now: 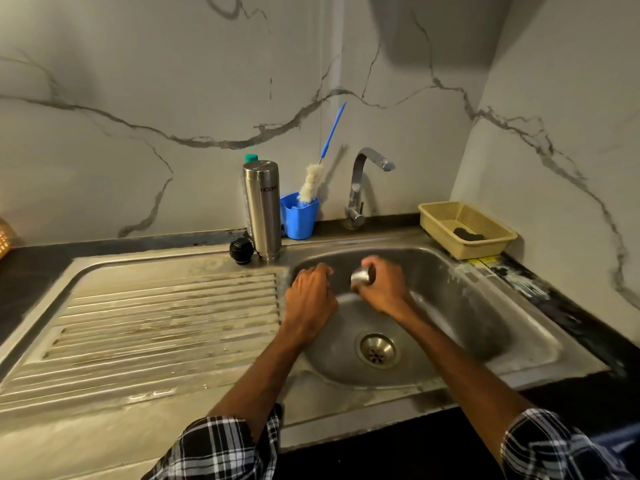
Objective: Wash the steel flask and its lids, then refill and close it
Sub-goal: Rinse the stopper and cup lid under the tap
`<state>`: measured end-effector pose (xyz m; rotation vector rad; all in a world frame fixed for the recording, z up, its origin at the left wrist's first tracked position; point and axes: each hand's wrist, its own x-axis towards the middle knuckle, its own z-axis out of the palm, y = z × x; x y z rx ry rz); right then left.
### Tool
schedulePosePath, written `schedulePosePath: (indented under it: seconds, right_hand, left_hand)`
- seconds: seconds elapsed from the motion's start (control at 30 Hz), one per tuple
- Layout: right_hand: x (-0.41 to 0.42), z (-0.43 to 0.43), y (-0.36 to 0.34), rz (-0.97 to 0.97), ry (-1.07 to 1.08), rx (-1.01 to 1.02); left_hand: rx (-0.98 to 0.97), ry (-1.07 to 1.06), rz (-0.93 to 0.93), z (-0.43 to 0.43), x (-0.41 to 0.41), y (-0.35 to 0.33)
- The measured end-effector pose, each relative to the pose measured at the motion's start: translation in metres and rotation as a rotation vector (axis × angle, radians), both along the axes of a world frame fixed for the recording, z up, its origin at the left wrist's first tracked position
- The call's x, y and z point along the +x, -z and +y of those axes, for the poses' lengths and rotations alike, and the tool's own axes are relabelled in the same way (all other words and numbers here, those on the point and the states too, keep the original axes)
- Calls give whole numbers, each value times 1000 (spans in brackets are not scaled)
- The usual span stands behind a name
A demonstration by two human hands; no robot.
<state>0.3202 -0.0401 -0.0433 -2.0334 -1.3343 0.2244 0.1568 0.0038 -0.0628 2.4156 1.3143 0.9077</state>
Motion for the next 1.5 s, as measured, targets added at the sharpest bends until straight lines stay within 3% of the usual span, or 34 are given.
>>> schedulePosePath:
  seconds: [0.13, 0.2, 0.23, 0.33, 0.37, 0.43, 0.57, 0.6, 0.63, 0.73, 0.77, 0.93, 1.0, 1.07, 1.13, 1.17, 1.33, 1.5]
  right_hand:
    - [-5, -2, -58, -41, -31, 575]
    - [-8, -8, -56, -118, 22, 700]
    - [-7, -9, -45, -120, 35, 588]
    - [-9, -11, -2, -4, 4, -109]
    - [-6, -11, 4, 26, 18, -139]
    - [-1, -6, -3, 49, 59, 30]
    - [-5, -3, -39, -66, 34, 559]
    - [-5, -4, -35, -101, 52, 581]
    - [-3, -3, -24, -112, 52, 489]
    - [-4, -9, 13, 24, 8, -154]
    - [-4, -10, 14, 72, 24, -185]
    - [-10, -4, -43, 13, 50, 410]
    - [-12, -3, -40, -64, 43, 520]
    - [-12, -3, -16, -41, 6, 293]
    - [-8, -4, 8, 121, -55, -3]
    - [-6, -4, 13, 182, -66, -54]
    - [-4, -2, 11, 193, -129, 29]
    - [-4, -7, 13, 355, -158, 114]
  left_hand:
    - [3, -1, -4, 1, 2, 5]
    - [5, 2, 6, 1, 3, 4]
    - [2, 5, 7, 1, 3, 5]
    - [-23, 6, 12, -2, 4, 5]
    - [-22, 7, 8, -2, 4, 5]
    - [-13, 5, -9, -3, 7, 6]
    - [-27, 0, 23, -2, 8, 7]
    - [-29, 1, 21, -1, 9, 8]
    - [-27, 2, 19, -1, 9, 9]
    - [-36, 0, 15, -3, 8, 8]
    - [-42, -1, 19, -2, 7, 8]
    - [-37, -8, 35, 1, 8, 9]
    - [-47, -5, 35, 1, 8, 10]
    - [-48, -5, 19, 1, 8, 11]
    - [-65, -15, -35, 1, 8, 12]
    - [-89, -20, -84, 2, 8, 13]
    - [-535, -20, -486, 5, 14, 8]
    - [-887, 77, -838, 1, 8, -2]
